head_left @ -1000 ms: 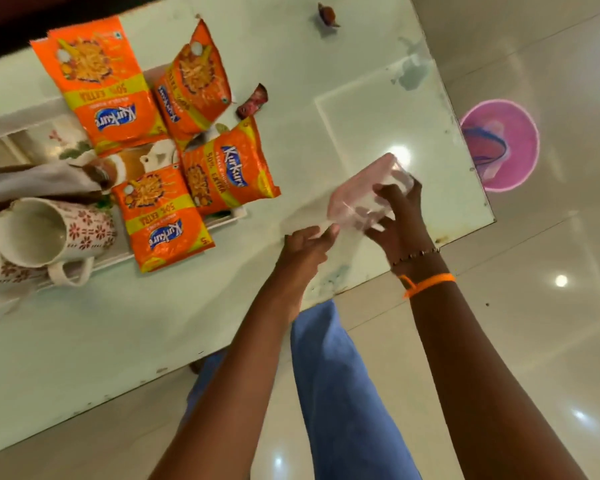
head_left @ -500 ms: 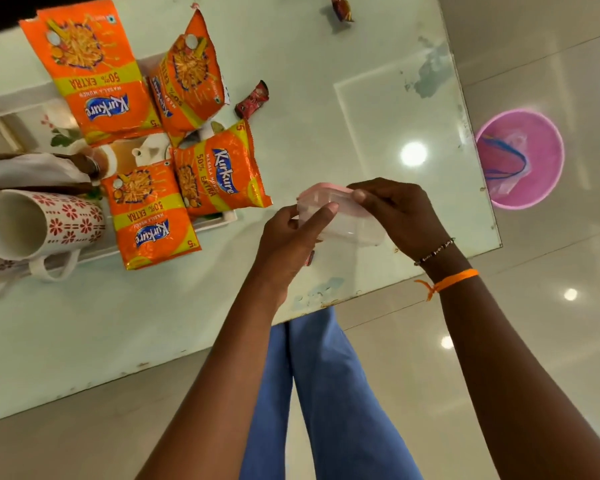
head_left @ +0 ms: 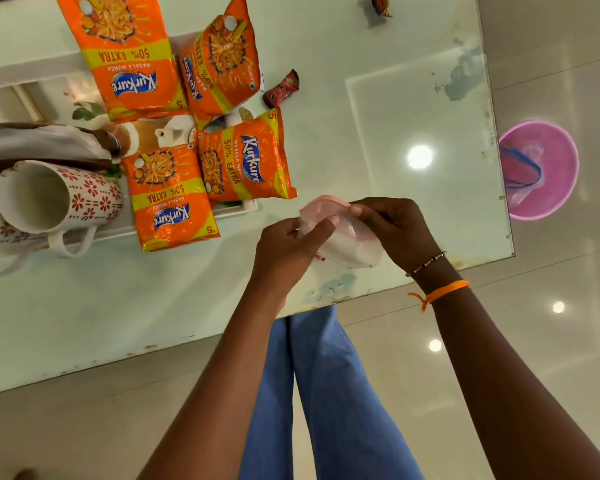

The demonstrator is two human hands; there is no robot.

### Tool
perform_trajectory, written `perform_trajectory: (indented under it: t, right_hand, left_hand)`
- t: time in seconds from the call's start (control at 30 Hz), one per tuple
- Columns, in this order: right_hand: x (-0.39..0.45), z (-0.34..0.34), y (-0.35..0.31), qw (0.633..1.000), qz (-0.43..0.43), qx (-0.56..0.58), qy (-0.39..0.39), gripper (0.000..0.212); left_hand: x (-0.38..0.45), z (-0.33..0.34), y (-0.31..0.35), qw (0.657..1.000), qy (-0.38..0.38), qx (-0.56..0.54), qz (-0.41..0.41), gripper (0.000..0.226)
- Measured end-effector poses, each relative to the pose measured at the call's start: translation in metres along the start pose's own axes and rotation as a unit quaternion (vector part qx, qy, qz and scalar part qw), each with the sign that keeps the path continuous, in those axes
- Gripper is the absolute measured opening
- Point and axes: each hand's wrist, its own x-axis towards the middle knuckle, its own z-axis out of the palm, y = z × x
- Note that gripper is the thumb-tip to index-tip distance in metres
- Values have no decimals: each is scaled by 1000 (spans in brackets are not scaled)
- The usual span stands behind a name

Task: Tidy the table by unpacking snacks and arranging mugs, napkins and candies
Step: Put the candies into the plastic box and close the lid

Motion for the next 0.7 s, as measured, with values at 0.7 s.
perform_trajectory:
  t: [0.7]
  right_hand:
    - [61,-11,20,976,36,-197,88,29]
  left_hand:
    - [-36,-29,-12,996,-45,9,80,43]
